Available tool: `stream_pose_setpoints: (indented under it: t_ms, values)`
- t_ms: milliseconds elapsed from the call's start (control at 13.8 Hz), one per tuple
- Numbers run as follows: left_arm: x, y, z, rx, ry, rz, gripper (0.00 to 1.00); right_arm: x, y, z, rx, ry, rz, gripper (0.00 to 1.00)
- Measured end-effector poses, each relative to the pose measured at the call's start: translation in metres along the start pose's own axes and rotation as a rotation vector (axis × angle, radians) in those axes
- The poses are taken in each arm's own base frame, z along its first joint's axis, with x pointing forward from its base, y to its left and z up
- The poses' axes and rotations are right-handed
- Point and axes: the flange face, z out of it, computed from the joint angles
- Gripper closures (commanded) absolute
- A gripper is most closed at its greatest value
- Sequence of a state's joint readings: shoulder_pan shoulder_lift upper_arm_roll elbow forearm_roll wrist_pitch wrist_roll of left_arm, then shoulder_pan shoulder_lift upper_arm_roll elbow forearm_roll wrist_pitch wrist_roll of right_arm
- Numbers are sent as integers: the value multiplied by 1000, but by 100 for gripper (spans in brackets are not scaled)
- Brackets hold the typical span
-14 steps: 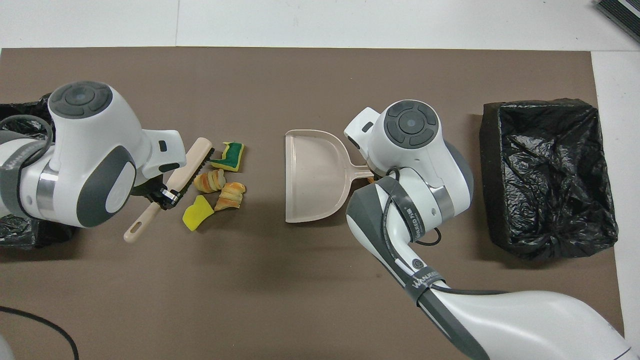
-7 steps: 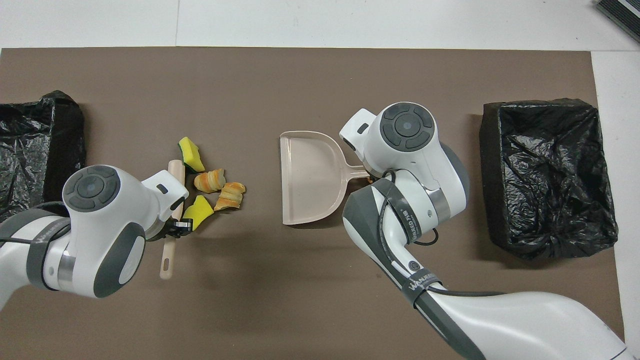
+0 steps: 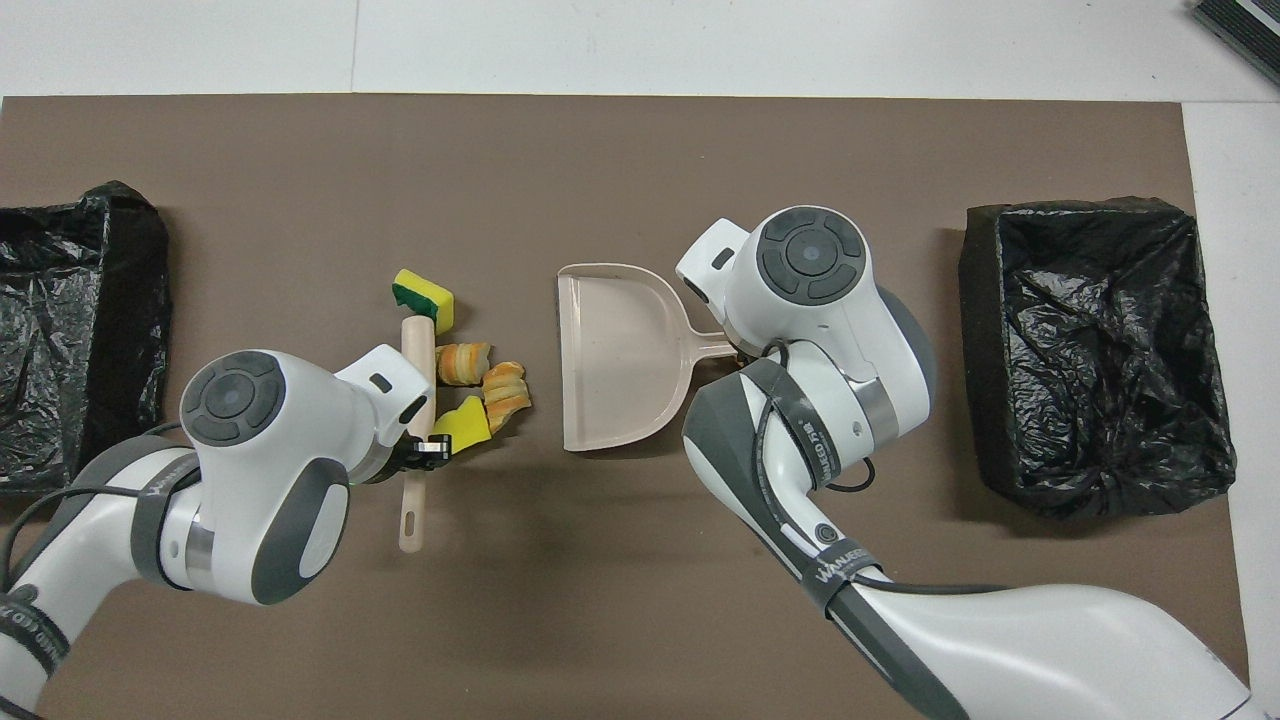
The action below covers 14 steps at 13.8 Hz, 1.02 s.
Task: Sweep and dump trash in bin
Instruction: 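Push the sponge pieces into the dustpan with the brush in the left gripper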
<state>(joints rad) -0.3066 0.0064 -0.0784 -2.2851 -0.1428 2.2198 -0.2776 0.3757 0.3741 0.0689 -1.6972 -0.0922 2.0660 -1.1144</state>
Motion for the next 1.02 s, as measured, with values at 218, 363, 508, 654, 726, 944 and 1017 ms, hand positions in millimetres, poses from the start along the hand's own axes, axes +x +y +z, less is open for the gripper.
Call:
stream_pose_setpoints:
  t_ms: [218, 363, 508, 654, 726, 944, 1017]
  values:
    - [2, 54, -1, -86, 7, 29, 100, 0, 0, 0, 0, 0, 0, 100]
    - [-4, 88, 1, -114, 10, 67, 100, 0, 0, 0, 1, 0, 0, 100]
    - [-13, 122, 5, -129, 35, 119, 100, 0, 0, 1, 1, -1, -1, 100]
    - [-18, 149, -4, -145, 51, 149, 100, 0, 0, 1, 2, -1, -2, 100]
    - [-17, 154, -11, -151, 56, 153, 100, 0, 0, 1, 2, -1, -3, 100]
    - [-7, 146, -36, -159, 50, 93, 100, -1, 0, 1, 2, 0, -7, 100]
    - [-3, 140, -46, -164, 56, 48, 100, -1, 0, 1, 3, 1, -7, 100]
